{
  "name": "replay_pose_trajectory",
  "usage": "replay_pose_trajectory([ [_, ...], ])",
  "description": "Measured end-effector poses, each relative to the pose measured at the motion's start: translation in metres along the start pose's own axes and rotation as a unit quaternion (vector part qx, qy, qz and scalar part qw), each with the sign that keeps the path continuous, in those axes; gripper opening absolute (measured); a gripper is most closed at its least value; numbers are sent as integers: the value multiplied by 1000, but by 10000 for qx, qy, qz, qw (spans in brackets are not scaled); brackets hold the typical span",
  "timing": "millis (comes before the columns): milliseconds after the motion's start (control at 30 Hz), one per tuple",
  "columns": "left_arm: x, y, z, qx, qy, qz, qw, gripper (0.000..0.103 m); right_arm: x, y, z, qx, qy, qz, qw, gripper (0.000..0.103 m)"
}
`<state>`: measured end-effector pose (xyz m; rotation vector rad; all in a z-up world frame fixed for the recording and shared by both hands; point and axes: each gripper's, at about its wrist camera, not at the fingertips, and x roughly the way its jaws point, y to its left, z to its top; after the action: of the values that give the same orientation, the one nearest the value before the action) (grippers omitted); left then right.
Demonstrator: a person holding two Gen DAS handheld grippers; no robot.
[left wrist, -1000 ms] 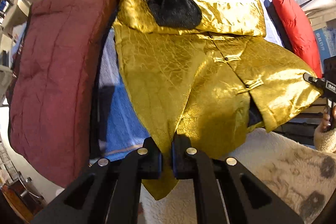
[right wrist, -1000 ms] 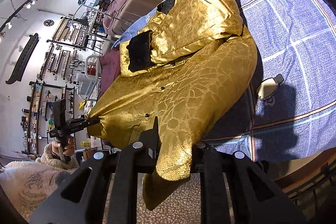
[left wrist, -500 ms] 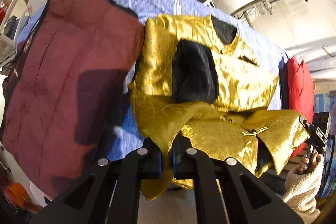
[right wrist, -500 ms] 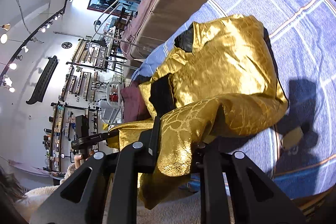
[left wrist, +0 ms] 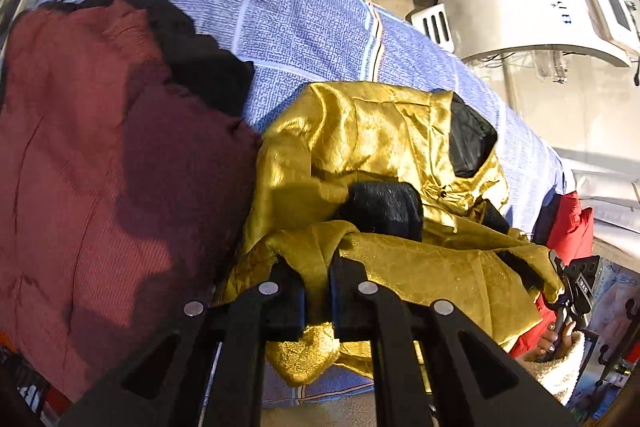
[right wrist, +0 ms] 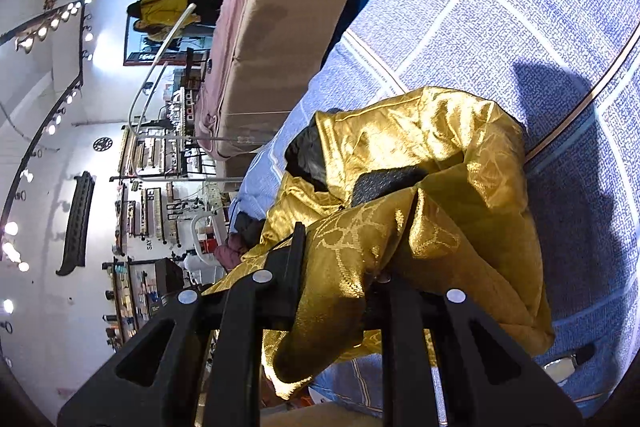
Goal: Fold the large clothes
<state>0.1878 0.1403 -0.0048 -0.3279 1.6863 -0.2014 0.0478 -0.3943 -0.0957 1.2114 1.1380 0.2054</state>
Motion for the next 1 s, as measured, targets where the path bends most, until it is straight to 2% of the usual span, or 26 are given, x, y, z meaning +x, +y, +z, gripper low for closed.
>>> replay_pose_trajectory([
  [33, 6, -1, 9, -2, 60, 63, 10000, 13, 6, -4, 6, 89, -9, -83, 9999, 17],
  [100, 16, 0, 25, -108, 226, 193, 9995, 27, 19, -11, 16, 205, 35, -242, 9995, 18],
  [167, 25, 4, 40, -305, 424, 59, 9986, 33, 28, -17, 24, 329, 36, -332, 9989, 22],
  [200, 26, 6, 46, -419, 493, -50, 9979, 36, 31, -19, 28, 391, 10, -328, 9987, 29],
  [233, 27, 8, 50, -514, 516, -146, 9972, 39, 33, -21, 32, 487, -44, -294, 9984, 42],
  [267, 27, 10, 55, -624, 517, -252, 9964, 44, 33, -22, 36, 592, -120, -246, 9979, 48],
  [300, 25, 11, 60, -763, 511, -396, 9950, 51, 31, -22, 39, 688, -208, -213, 9972, 61],
  [333, 23, 13, 63, -892, 495, -529, 9934, 54, 30, -23, 43, 786, -303, -183, 9963, 68],
  [367, 20, 15, 66, -1025, 458, -633, 9917, 60, 27, -23, 46, 853, -393, -168, 9954, 68],
  [433, 6, 18, 71, -1181, 166, -669, 9906, 76, 20, -19, 52, 868, -542, -185, 9946, 69],
  [467, -4, 18, 74, -1181, -44, -524, 9916, 84, 16, -16, 54, 877, -612, -250, 9939, 71],
  [500, -18, 17, 75, -1125, -273, -307, 9928, 84, 11, -14, 56, 912, -688, -299, 9930, 76],
  [567, -41, 10, 71, -878, -666, 103, 9939, 84, -3, -8, 55, 856, -879, -252, 9921, 76],
  [633, -63, -2, 55, -486, -1176, 487, 9907, 86, -17, 6, 48, 506, -1017, -441, 9925, 76],
  [700, -73, -19, 28, 77, -1605, 961, 9823, 93, -24, 25, 35, -72, -1075, -842, 9906, 78],
  [733, -72, -31, 9, 419, -1771, 1161, 9764, 94, -25, 34, 25, -381, -1103, -1029, 9878, 82],
  [800, -62, -54, -27, 1115, -1939, 1506, 9630, 94, -21, 53, -2, -1012, -1064, -1434, 9787, 85],
  [900, -32, -93, -95, 2344, -1880, 1806, 9365, 95, -2, 72, -47, -1906, -878, -1815, 9607, 85],
  [1000, 6, -128, -154, 3405, -1689, 1774, 9078, 95, 22, 84, -92, -2616, -678, -2049, 9408, 85],
])
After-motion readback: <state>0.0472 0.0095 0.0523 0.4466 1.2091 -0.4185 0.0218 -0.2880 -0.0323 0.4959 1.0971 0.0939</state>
